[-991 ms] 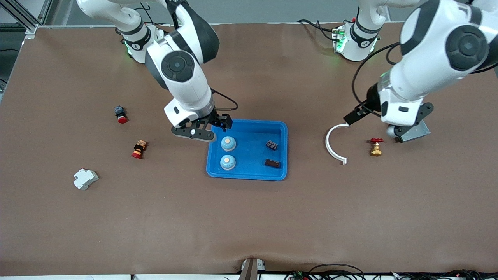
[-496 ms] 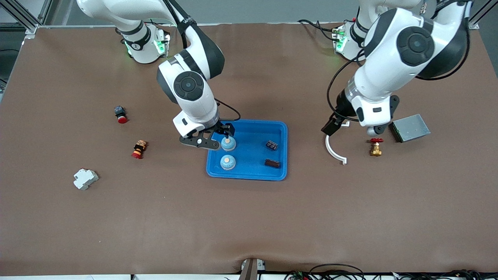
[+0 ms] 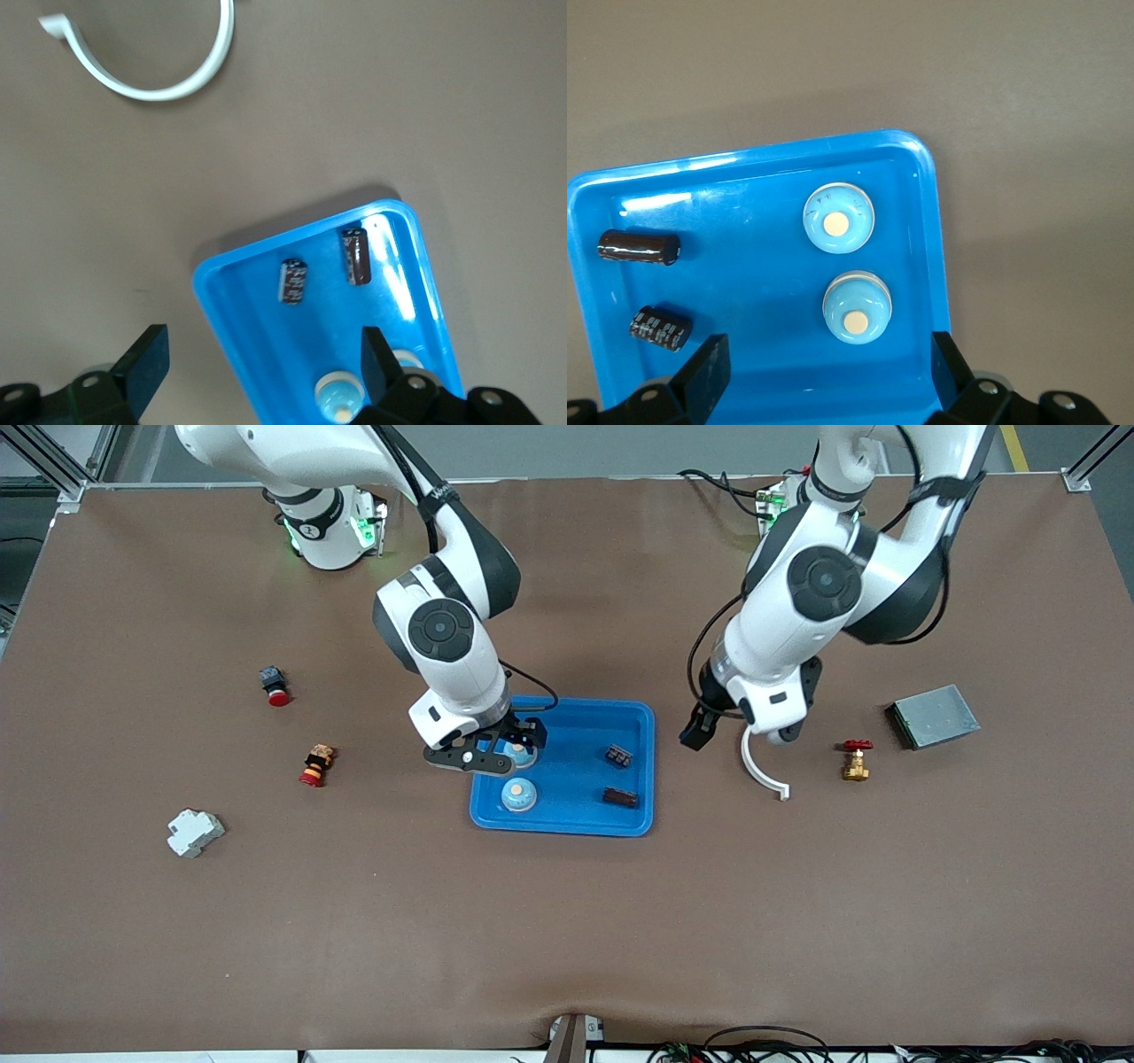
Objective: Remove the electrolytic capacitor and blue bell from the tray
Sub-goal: 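Grasp the light-blue bell with the right gripper while the left gripper grasps the capacitor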
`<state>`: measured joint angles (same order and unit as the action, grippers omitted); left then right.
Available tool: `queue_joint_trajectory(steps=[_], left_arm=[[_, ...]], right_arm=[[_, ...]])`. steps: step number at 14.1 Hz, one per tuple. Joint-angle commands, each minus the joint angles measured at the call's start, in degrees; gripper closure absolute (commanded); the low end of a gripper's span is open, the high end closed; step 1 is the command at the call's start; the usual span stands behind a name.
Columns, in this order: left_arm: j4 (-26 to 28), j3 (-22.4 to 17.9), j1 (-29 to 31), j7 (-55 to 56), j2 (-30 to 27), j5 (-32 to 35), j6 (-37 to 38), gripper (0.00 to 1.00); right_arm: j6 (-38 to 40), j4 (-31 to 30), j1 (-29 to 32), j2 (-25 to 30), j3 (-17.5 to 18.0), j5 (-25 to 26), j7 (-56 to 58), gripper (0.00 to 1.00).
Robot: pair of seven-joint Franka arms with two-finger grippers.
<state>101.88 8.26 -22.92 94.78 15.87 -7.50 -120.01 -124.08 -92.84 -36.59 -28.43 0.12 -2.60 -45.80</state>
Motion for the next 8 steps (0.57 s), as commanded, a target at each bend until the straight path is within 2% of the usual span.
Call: queue_joint_trajectory(steps=[1, 4, 8], left_arm=[[-0.7, -0.1, -1.7, 5.6, 5.7, -0.9, -7.6, 0.08], [-1.0, -0.4, -4.8, 8.9, 12.9, -0.3, -13.0, 0.17], [-2.5, -0.2, -6.0, 9.1, 18.5, 1.2, -16.0, 0.22]], right_arm=[[-2.1, -1.2, -0.7, -0.5, -0.6, 0.4, 1.8, 0.00], [-6.0, -4.2, -0.2, -0.6, -0.6, 0.4, 4.4, 0.00], [-6.2, -4.4, -1.2, -2.4, -0.6, 0.3, 5.1, 0.00]])
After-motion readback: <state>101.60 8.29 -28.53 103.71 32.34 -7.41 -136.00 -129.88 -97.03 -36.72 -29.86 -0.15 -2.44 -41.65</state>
